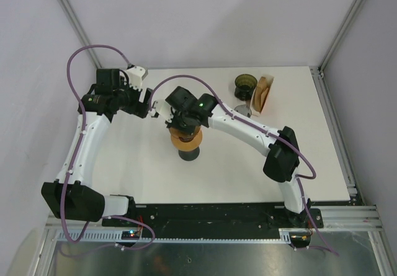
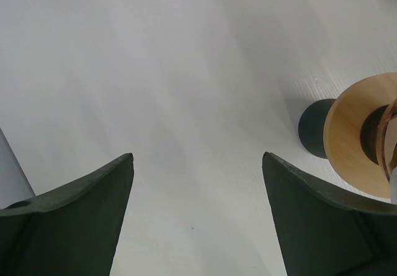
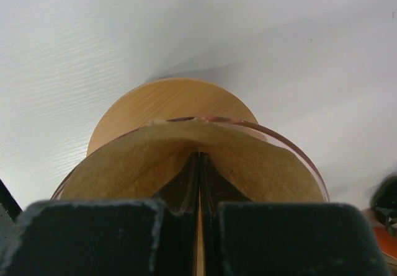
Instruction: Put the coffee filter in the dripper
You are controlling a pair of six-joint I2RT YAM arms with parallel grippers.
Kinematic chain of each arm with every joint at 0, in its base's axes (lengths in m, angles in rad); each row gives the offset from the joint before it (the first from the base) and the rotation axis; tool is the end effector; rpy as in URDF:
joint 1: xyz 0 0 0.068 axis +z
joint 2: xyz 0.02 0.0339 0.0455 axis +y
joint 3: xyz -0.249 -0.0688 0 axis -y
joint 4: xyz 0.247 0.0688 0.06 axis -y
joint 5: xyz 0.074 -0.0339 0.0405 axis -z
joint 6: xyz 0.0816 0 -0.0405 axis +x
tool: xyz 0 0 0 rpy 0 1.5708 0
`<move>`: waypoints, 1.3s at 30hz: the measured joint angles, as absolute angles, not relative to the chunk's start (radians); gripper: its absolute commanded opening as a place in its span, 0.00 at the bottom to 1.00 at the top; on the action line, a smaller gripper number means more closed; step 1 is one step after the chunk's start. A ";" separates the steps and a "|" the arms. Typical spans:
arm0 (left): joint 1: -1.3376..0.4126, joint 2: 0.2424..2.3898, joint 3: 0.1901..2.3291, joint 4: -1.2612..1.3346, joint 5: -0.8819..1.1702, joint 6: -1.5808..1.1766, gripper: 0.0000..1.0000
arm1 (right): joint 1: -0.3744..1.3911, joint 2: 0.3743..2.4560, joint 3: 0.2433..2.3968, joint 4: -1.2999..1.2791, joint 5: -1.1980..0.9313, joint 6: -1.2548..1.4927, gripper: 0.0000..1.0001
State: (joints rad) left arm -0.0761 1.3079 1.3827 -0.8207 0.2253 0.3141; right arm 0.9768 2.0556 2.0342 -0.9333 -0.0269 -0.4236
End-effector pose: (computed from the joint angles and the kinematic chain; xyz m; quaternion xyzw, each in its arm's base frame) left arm 0.3076 -0.0417 0.3280 0.2207 0.8843 -0.0550 0.4077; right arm 0.2636 0.3942 0.2615 -0.6171 0.7260 0.0951 0.2881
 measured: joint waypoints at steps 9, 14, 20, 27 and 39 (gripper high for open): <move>-0.076 1.307 1.382 -0.820 0.239 0.315 0.89 | 0.975 2.027 2.034 -0.916 -0.023 -0.423 0.20; -0.076 1.303 1.375 -0.817 0.240 0.315 0.89 | 0.974 2.016 2.034 -0.914 -0.023 -0.423 0.26; -0.076 1.301 1.370 -0.817 0.241 0.315 0.89 | 0.972 2.003 2.034 -0.907 -0.023 -0.423 0.27; -0.076 1.301 1.370 -0.817 0.241 0.315 0.89 | 0.965 1.987 2.012 -0.885 -0.036 -0.421 0.24; -0.076 1.301 1.370 -0.817 0.241 0.315 0.89 | 0.960 1.985 1.960 -0.881 -0.059 -0.416 0.21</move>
